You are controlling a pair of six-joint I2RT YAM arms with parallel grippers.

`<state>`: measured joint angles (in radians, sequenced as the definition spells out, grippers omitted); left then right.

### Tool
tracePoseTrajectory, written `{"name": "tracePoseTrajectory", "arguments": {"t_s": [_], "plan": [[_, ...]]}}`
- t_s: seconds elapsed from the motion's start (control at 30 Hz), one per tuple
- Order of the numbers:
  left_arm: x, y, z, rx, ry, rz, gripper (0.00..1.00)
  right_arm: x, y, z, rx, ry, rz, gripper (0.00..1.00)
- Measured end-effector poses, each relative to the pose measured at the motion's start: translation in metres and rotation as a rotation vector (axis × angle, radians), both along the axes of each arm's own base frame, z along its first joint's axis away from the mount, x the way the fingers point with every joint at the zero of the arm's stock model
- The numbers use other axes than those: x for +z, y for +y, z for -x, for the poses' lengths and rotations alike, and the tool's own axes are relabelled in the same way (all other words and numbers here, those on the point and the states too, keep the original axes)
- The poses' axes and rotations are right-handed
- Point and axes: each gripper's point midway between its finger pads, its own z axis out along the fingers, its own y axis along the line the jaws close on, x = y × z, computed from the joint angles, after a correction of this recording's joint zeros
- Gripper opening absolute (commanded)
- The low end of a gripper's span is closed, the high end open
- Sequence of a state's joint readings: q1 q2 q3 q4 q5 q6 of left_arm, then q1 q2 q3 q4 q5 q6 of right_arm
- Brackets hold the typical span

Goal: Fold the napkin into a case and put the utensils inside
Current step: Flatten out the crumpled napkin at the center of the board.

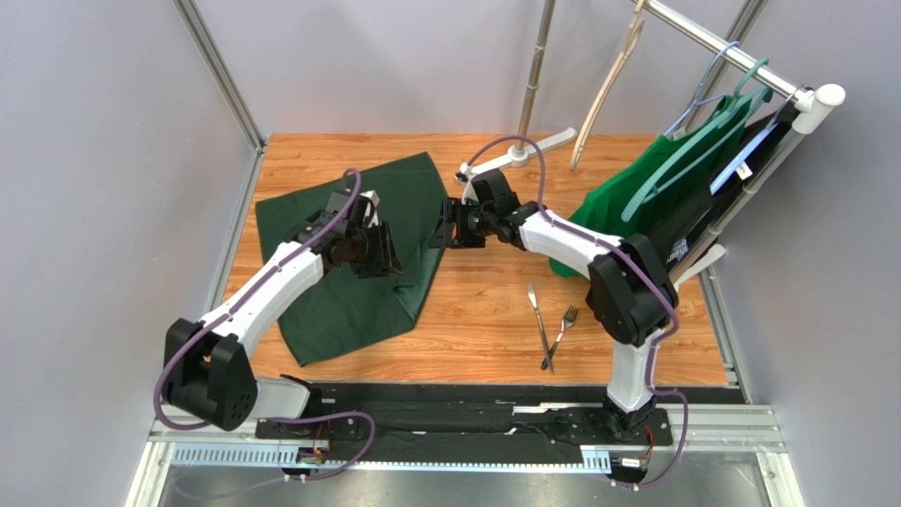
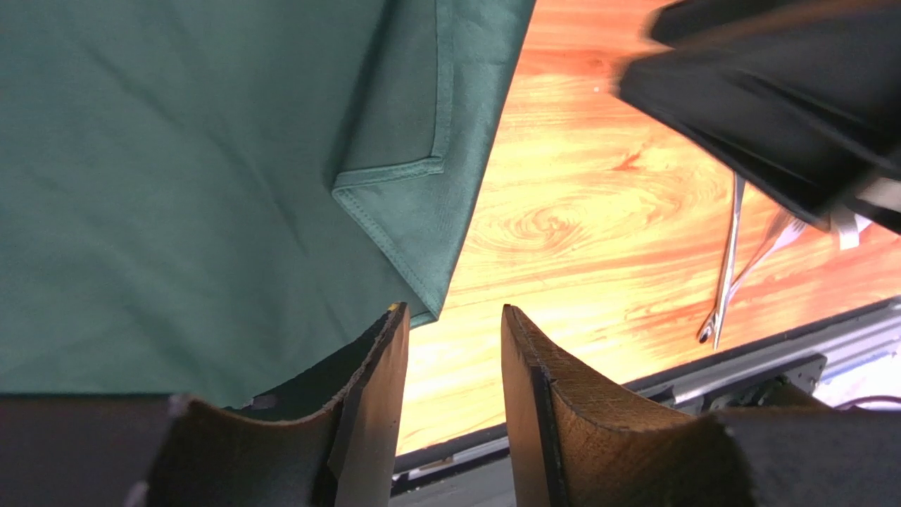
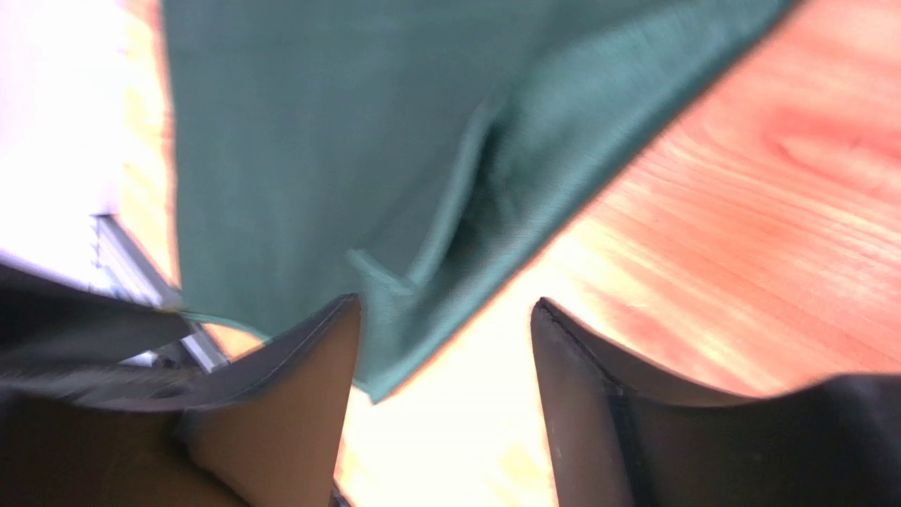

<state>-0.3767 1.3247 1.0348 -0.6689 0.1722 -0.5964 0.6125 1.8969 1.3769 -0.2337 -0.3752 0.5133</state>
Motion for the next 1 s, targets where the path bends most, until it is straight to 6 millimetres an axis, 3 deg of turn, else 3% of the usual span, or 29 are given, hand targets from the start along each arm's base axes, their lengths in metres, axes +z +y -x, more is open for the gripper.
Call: {"name": "tracePoseTrajectory", "arguments": {"t_s": [0.07,0.17,0.23,0.37,0.47,0.9,1.0], "plan": [[-0.005,-0.004,-0.001,-0.01,0.017,0.009,0.45,-0.024,0.001,0.0,-0.004,0.05,0.026,0.45],[-0.009,-0.006,0.001,-0.017,0.023,0.025,0.45,-0.056,0.014,0.01,0.015,0.115,0.06,0.47],[-0.013,-0.006,0.003,-0.017,0.024,0.03,0.45,-0.066,0.022,0.018,0.028,0.141,0.067,0.49],[-0.021,-0.004,0.011,-0.017,0.04,0.027,0.45,-0.065,0.041,0.03,0.056,0.159,0.046,0.5],[-0.021,-0.003,0.014,-0.016,0.042,0.029,0.45,-0.062,0.051,0.03,0.062,0.159,0.019,0.46],[0.011,0.013,0.021,0.024,-0.04,0.05,0.45,-0.072,0.057,0.025,0.036,0.187,0.0,0.42],[0.011,0.015,0.022,0.032,-0.033,0.051,0.45,-0.081,0.063,0.025,0.034,0.217,-0.022,0.22]]}}
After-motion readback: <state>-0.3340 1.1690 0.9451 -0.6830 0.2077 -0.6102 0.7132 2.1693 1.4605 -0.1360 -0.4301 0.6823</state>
